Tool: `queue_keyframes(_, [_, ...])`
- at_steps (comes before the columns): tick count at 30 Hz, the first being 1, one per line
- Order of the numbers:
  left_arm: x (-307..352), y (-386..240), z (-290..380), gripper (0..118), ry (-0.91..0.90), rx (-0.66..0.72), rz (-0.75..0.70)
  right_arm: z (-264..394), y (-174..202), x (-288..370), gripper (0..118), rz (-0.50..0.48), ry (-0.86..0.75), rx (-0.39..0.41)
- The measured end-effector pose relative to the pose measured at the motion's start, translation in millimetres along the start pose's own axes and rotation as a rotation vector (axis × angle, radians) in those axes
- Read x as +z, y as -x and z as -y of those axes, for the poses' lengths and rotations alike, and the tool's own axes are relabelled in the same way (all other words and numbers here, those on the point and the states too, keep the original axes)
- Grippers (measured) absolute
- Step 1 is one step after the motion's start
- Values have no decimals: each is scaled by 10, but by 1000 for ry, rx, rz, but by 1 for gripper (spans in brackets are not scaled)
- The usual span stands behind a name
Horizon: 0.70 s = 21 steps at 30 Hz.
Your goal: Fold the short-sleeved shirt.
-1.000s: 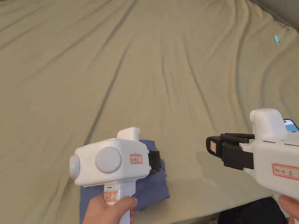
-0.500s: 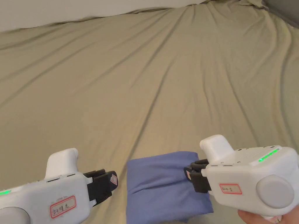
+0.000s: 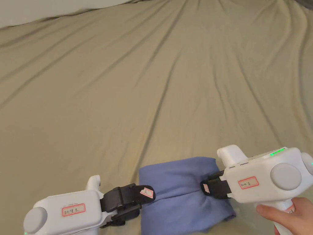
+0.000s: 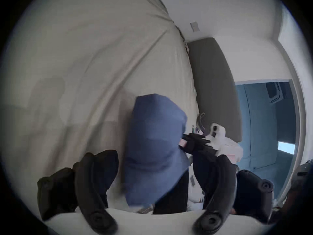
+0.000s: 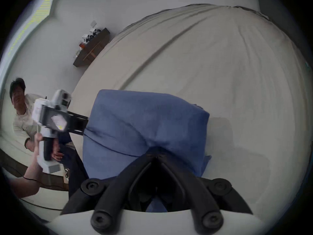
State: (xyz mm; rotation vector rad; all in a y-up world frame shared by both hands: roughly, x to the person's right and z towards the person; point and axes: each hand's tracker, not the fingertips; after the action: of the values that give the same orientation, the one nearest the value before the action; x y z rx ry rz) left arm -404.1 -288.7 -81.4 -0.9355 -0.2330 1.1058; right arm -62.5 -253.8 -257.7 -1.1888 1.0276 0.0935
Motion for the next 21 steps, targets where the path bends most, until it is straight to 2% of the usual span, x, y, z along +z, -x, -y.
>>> queue_keyframes(2, [-202,51,-62,100,97,-1,-18,-1,-29,10,3,-19,1,-6])
queue_keyframes(4, [-345,-34,-86,100,98,-8,132,-9,-48,-3,3,-32,2,-8])
queue_keyframes(6, [-655,-101,-124,99,138,-75,58,-22,-88,-20,3,-50,4,-11])
queue_keyframes(7, [-703,-140,-102,92,139,-93,97,-22,-100,-22,3,-56,4,-14])
queue_keyframes(8, [-714,-190,-72,92,91,-108,92,-21,-111,-7,3,-57,2,-16])
queue_keyframes(9, [-710,-250,-56,86,62,-140,48,-22,-127,18,3,-60,-1,-21])
queue_keyframes(10, [-709,-263,-52,60,53,-173,-35,-24,-135,39,3,-60,-5,-29])
queue_keyframes(11, [-688,-230,-60,46,67,-137,8,-17,-143,53,3,-59,-12,-33])
queue_keyframes(12, [-570,-245,-30,45,78,-82,39,-20,-133,75,3,-78,-26,-42])
queue_keyframes(13, [-511,-267,-44,43,78,-108,31,-33,-102,100,3,-86,-37,-50])
queue_keyframes(17, [-51,-328,-204,42,32,-162,-78,-121,127,236,3,-93,-105,-21])
queue_keyframes(21, [782,-213,-459,42,-43,-179,-209,-250,397,350,3,-139,-155,3])
